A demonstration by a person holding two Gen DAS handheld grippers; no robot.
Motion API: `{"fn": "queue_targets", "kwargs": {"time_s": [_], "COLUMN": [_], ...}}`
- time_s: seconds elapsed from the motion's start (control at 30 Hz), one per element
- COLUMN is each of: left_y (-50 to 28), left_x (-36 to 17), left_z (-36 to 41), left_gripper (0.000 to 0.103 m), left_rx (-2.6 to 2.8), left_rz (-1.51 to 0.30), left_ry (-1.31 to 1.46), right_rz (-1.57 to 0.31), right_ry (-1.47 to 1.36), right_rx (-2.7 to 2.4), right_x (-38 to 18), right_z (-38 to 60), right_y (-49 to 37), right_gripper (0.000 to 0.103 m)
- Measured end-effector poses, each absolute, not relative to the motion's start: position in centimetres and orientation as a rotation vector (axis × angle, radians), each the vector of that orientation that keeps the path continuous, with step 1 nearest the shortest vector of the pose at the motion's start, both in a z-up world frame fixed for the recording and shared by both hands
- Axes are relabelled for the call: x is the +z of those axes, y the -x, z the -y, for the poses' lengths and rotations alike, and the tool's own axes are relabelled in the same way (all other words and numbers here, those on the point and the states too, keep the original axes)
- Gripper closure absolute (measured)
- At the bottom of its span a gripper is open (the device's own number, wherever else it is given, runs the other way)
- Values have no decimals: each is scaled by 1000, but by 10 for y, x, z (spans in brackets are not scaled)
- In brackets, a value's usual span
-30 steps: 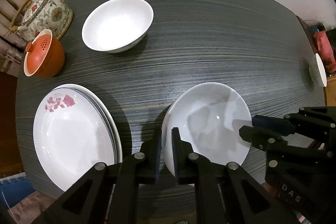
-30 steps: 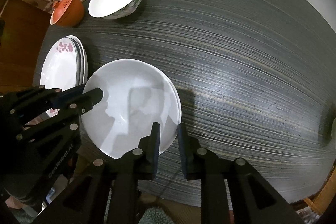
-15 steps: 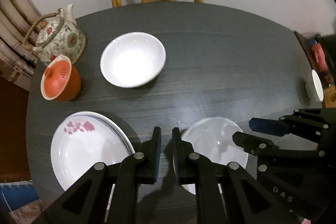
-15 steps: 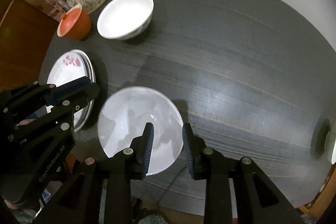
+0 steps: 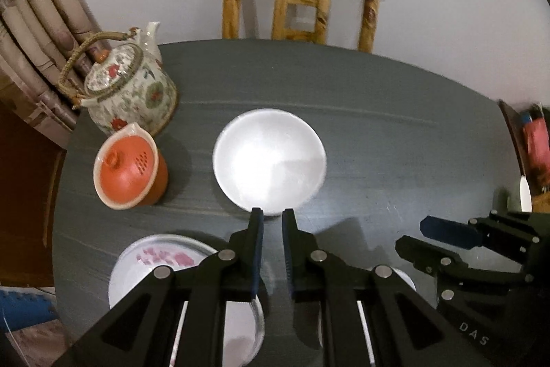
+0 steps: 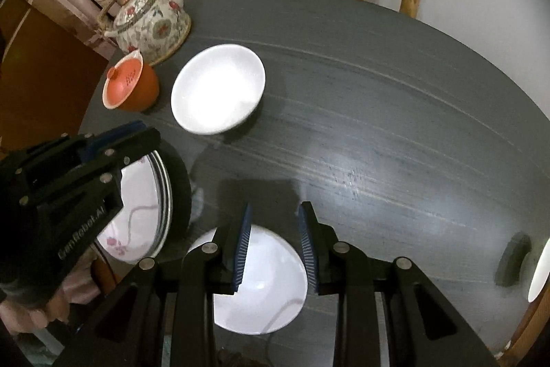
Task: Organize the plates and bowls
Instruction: 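Move the left gripper to the white bowl by the teapot and close on its rim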
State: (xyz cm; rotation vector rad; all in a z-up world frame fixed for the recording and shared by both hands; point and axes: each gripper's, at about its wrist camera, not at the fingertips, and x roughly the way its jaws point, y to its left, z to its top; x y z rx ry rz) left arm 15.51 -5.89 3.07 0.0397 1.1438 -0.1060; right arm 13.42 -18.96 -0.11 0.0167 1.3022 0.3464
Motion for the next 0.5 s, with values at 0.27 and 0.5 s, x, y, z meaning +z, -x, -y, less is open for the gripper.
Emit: {"fn": "queue_targets", "kwargs": {"time_s": [0.27,0.5], "left_y": [-186,-204], "left_x": [22,4], "left_z": [28,16], "left_gripper": [88,88], "left_rx": [-43,-37], "left_rz": [-1172,-1216], "left_ry": [13,66], "right_rz": [-1300,-1300], "right_ry": [-13,-14], "right_rx": [351,354], "right_x": [-4,-11], "right_z": [181,171], "right_y": [-166,-194], "right_gripper": [76,76]}}
